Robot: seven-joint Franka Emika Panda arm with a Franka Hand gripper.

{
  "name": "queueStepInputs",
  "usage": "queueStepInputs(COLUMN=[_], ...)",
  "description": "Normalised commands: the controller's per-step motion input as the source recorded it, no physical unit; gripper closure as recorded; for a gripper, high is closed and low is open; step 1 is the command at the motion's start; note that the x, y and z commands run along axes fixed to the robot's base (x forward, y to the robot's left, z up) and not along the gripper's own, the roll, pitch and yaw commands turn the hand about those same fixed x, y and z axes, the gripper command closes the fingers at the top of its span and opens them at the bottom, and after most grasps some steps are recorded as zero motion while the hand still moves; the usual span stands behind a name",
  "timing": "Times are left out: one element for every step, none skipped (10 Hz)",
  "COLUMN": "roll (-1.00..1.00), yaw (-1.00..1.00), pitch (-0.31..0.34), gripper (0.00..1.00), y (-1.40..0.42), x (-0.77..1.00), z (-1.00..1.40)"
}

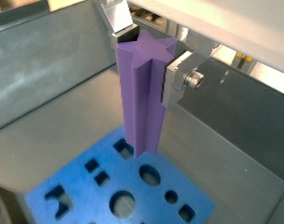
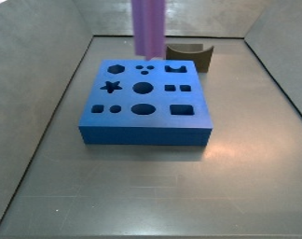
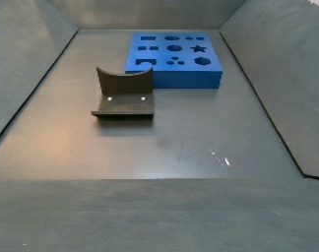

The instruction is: Insert the star object.

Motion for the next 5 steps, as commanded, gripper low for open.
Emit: queueStepInputs(roll=[0.17, 0.20, 0.00, -0.06, -0.09], yaw=[0.64, 0.33, 0.14, 0.00, 0.00], pitch=[-0.133, -0.133, -0.084, -0.060, -0.096], gripper=[1.00, 1.00, 1.00, 1.00, 1.00], y=[0.33, 0.56, 0.87, 0.95, 0.86], x=[-0.24, -0.40, -0.51, -0.58, -0.62], z=[-0.85, -0.86, -0.75, -0.69, -0.63])
